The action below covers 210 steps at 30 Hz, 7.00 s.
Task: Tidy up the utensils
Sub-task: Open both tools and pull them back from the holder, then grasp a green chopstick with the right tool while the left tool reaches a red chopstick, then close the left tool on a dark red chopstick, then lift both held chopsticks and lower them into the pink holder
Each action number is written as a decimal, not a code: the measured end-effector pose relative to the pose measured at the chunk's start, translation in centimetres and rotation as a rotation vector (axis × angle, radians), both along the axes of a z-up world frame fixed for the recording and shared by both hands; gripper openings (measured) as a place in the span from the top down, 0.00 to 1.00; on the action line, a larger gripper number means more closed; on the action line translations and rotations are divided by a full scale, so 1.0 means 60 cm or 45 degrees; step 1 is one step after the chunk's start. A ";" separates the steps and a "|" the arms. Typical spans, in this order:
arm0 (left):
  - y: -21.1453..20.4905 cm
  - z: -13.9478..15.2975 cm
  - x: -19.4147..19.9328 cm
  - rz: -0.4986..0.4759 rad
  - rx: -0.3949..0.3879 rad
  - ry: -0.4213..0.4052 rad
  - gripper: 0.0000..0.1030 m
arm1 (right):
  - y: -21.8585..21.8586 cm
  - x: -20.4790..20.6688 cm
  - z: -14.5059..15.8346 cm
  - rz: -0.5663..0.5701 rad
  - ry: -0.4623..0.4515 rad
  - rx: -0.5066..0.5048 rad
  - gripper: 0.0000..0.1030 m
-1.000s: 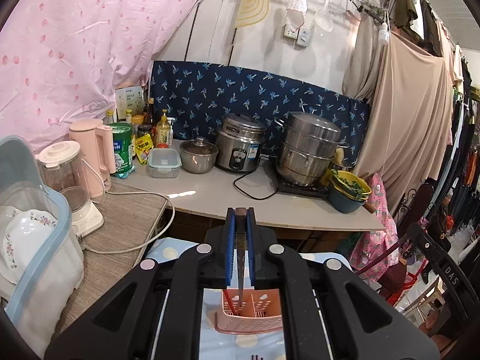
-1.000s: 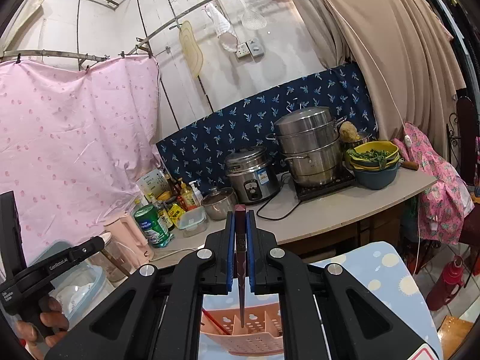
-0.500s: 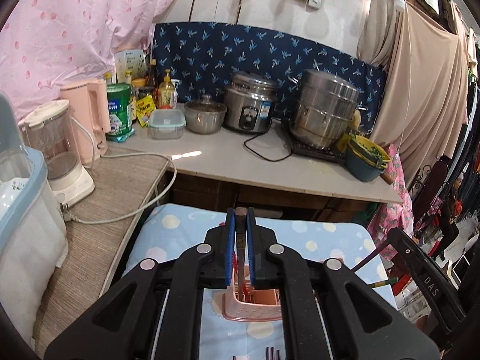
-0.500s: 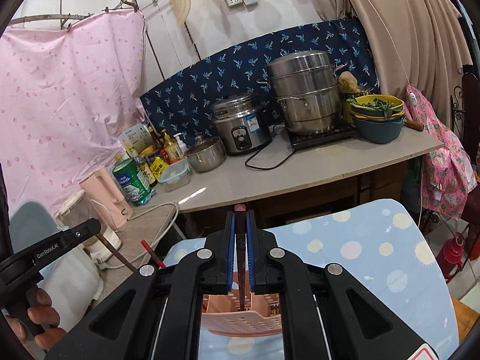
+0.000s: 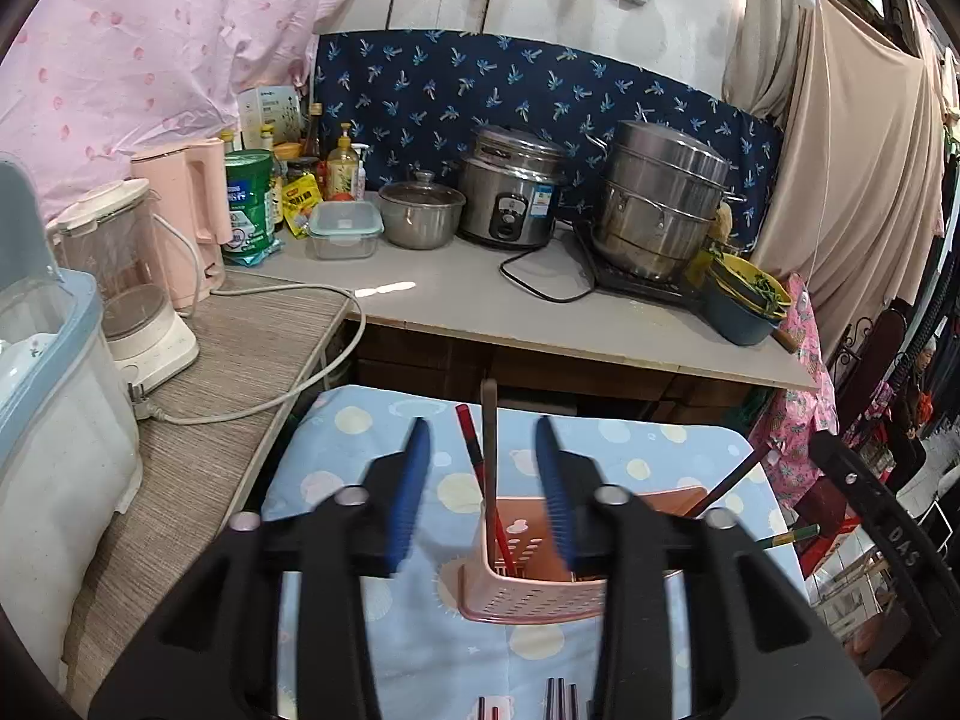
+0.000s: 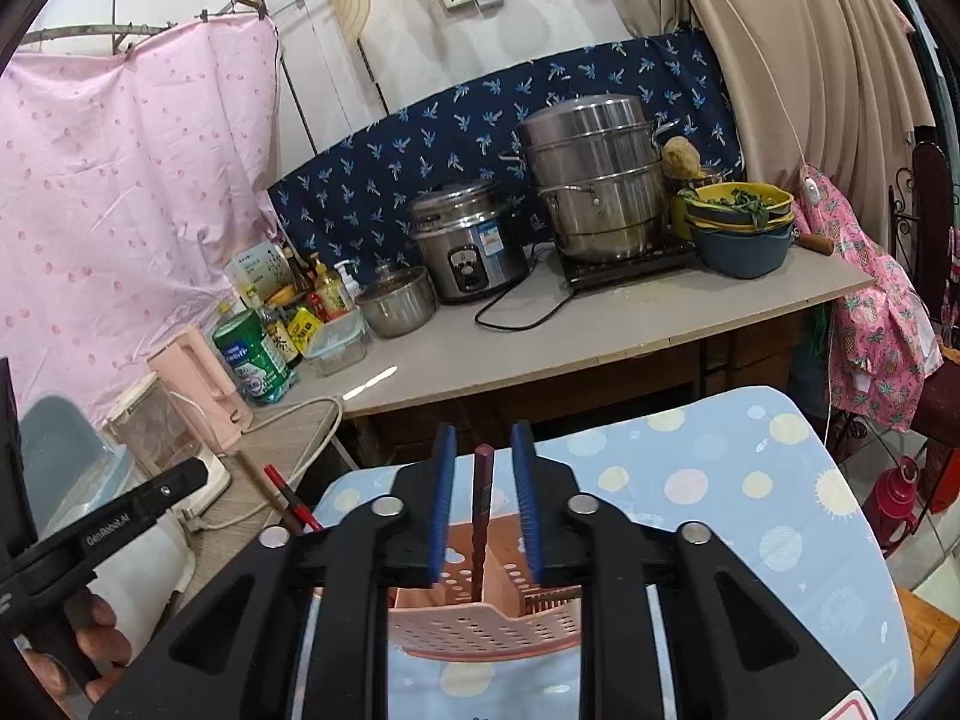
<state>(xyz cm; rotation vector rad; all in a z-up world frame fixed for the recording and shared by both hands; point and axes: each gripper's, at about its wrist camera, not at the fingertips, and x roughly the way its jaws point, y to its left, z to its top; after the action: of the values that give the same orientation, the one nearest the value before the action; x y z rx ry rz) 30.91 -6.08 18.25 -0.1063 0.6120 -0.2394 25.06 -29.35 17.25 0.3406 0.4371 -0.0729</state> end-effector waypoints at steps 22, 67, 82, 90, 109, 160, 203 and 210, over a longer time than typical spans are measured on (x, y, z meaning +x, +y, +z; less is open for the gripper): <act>0.057 -0.058 -0.185 0.021 0.140 0.037 0.63 | 0.060 -0.226 -0.043 0.059 0.041 -0.069 0.68; 0.078 -0.340 -0.408 -0.080 0.292 0.436 0.63 | 0.166 -0.425 -0.363 0.158 0.572 -0.108 0.84; 0.061 -0.346 -0.419 -0.139 0.299 0.443 0.51 | 0.159 -0.427 -0.377 0.140 0.595 -0.108 0.93; 0.048 -0.358 -0.421 -0.188 0.281 0.488 0.51 | 0.155 -0.426 -0.377 0.138 0.596 -0.099 0.93; 0.039 -0.387 -0.422 -0.198 0.300 0.541 0.51 | 0.154 -0.426 -0.377 0.139 0.597 -0.098 0.93; 0.098 -0.182 -0.351 -0.116 0.128 0.301 0.93 | 0.065 -0.385 -0.131 0.007 0.179 -0.070 0.93; 0.010 0.117 -0.021 -0.028 -0.126 -0.122 0.93 | -0.015 -0.012 0.094 0.006 -0.176 0.092 0.93; -0.002 0.048 0.003 -0.035 -0.092 -0.026 0.93 | -0.009 0.022 0.014 0.013 -0.041 0.073 0.93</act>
<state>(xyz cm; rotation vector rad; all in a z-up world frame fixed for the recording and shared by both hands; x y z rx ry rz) 31.08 -6.19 21.12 -0.1654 0.5848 -0.2888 26.41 -29.88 18.10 0.3953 0.4095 -0.0450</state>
